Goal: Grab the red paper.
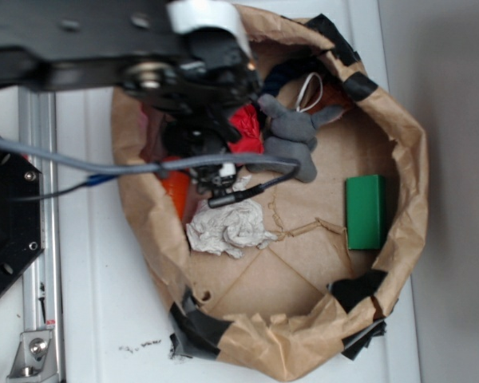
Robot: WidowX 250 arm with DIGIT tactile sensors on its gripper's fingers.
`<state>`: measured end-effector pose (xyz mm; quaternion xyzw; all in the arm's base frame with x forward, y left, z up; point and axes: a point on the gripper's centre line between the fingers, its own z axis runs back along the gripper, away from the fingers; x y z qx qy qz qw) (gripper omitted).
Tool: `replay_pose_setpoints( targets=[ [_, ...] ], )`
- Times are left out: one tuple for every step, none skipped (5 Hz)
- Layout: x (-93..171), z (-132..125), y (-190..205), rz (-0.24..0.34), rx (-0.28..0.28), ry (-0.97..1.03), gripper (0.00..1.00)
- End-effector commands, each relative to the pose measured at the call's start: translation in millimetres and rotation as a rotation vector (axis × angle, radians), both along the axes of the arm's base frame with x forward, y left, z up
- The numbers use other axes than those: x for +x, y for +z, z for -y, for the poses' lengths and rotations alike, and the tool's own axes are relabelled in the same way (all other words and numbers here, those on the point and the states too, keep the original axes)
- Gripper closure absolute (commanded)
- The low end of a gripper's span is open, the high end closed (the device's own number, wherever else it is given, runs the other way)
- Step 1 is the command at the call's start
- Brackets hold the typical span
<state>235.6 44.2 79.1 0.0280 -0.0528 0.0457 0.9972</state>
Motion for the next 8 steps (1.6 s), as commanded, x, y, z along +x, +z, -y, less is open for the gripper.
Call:
replay_pose_setpoints(
  targets=[
    [20, 35, -14, -0.003, -0.107, -0.218, 0.00],
    [26, 46, -26, -0.013, -0.091, -0.234, 0.00],
    [38, 49, -27, 0.000, -0.036, -0.216, 1.00],
    [43, 50, -29, -0.002, -0.015, -0.211, 1.00],
    [41, 47, -18, 0.016, 0.042, -0.211, 1.00],
    [39, 43, 33, 0.112, -0.026, -0.163, 1.00],
    [34, 45, 83, 0.155, -0.088, -0.125, 1.00],
    [44, 54, 133, 0.165, -0.113, -0.142, 1.00]
  ],
)
